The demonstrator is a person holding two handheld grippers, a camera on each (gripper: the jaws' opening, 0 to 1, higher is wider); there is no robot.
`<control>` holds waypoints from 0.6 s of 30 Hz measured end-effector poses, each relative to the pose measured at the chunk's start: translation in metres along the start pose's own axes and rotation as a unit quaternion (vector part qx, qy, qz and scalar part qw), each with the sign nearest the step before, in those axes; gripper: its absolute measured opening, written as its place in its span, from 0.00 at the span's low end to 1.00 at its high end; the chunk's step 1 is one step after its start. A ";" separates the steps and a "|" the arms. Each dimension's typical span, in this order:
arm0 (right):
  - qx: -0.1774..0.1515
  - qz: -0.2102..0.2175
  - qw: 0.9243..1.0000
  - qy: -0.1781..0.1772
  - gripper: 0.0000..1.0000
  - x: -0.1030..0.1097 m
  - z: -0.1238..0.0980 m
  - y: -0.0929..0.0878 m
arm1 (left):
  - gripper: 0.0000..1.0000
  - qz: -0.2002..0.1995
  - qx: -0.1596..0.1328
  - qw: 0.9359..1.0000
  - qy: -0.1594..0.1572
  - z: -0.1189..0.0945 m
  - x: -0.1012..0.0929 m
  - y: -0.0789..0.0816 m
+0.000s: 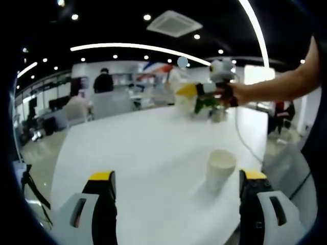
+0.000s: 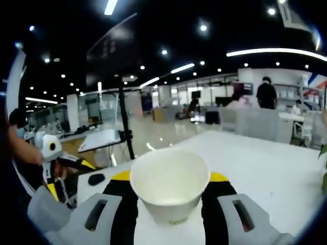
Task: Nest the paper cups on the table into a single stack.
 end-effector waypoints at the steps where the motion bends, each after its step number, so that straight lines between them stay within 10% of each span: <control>1: 0.000 -0.004 1.000 0.004 0.45 0.004 -0.002 -0.001 | 0.98 0.000 0.000 1.000 0.000 0.000 0.000 -0.001; 18: 0.007 0.013 1.000 0.016 0.45 0.028 -0.027 -0.013 | 0.98 0.015 0.012 1.000 0.007 0.009 -0.002 -0.024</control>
Point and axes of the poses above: the point that each gripper's makers call its tool centre point, and the gripper's own axes: z roughly forward along the fingers, x roughly to its left, y roughly out of its top, the point moved 3 cm from there along -z, roughly backward along the fingers, and after that the axes turned 5 degrees about -x, right-handed, at the moved point
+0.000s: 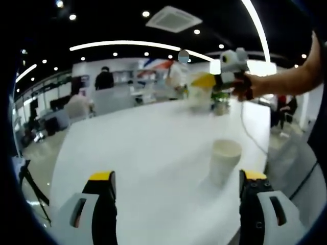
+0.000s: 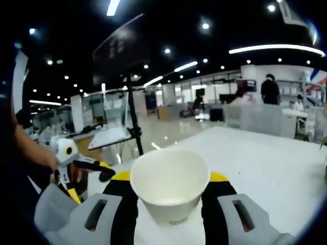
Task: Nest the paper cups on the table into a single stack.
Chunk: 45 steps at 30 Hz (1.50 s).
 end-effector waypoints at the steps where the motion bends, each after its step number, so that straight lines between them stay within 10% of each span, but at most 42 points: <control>1: 0.001 0.000 1.000 0.000 0.45 0.001 -0.001 0.000 | 0.98 0.002 -0.001 1.000 -0.002 0.001 -0.001 0.000; 45: 0.006 0.008 0.997 0.074 0.46 0.097 -0.038 -0.029 | 0.98 -0.028 -0.002 0.999 -0.023 0.005 -0.012 -0.008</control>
Point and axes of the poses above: the point that each gripper's makers call its tool centre point, and the gripper's own axes: z roughly forward along the fingers, x roughly to its left, y roughly out of its top, the point moved 3 cm from there along -z, roughly backward along the fingers, and after that the axes turned 5 degrees about -x, right-handed, at the moved point
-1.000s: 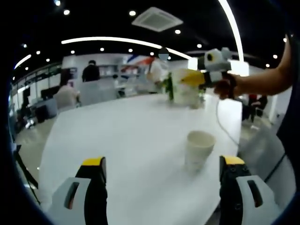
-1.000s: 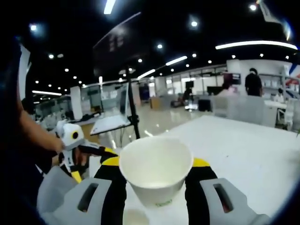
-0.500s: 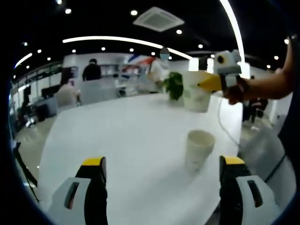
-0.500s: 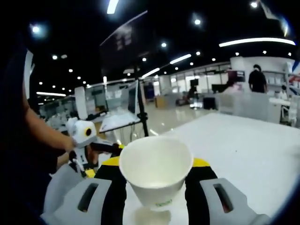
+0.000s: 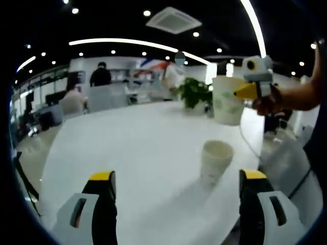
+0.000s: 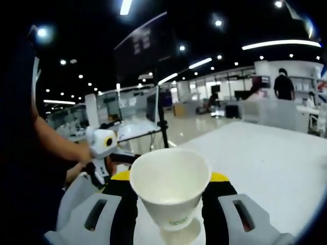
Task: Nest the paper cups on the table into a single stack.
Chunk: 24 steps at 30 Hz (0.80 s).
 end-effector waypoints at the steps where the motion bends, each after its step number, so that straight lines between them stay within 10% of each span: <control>1: 0.000 0.000 1.000 0.002 0.46 0.002 0.000 0.000 | 0.98 -0.001 0.000 1.000 0.000 0.000 -0.001 0.000; 24: -0.012 -0.037 0.999 -0.007 0.45 -0.001 0.004 -0.024 | 0.98 -0.007 -0.002 1.000 0.000 0.000 -0.004 -0.001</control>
Point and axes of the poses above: the point that each gripper's makers call its tool centre point, and the gripper's own axes: z roughly forward along the fingers, x roughly to its left, y roughly out of its top, the point moved 3 cm from there along -z, roughly backward along the fingers, and after that the axes turned 5 degrees about -x, right-handed, at the moved point
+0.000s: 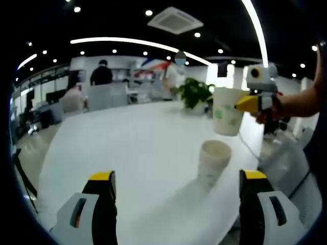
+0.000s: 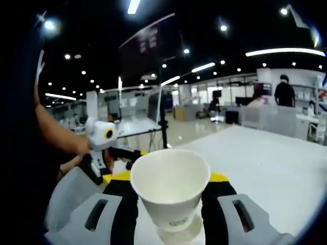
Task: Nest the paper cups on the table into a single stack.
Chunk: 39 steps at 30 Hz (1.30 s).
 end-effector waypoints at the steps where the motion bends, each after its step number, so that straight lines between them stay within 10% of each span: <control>1: -0.004 0.001 1.000 0.002 0.44 0.000 0.000 -0.002 | 0.98 0.000 0.000 1.000 -0.001 0.000 -0.001 0.000; 39: 0.001 0.007 1.000 -0.029 0.45 -0.013 0.012 -0.068 | 0.98 -0.004 0.005 1.000 -0.003 0.000 -0.004 -0.005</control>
Point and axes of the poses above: the point that each gripper's makers call its tool centre point, and the gripper's own axes: z roughly forward along the fingers, x roughly to its left, y roughly out of its top, the point moved 3 cm from there along -z, roughly backward along the fingers, and after that the axes turned 5 degrees about -x, right-handed, at the moved point
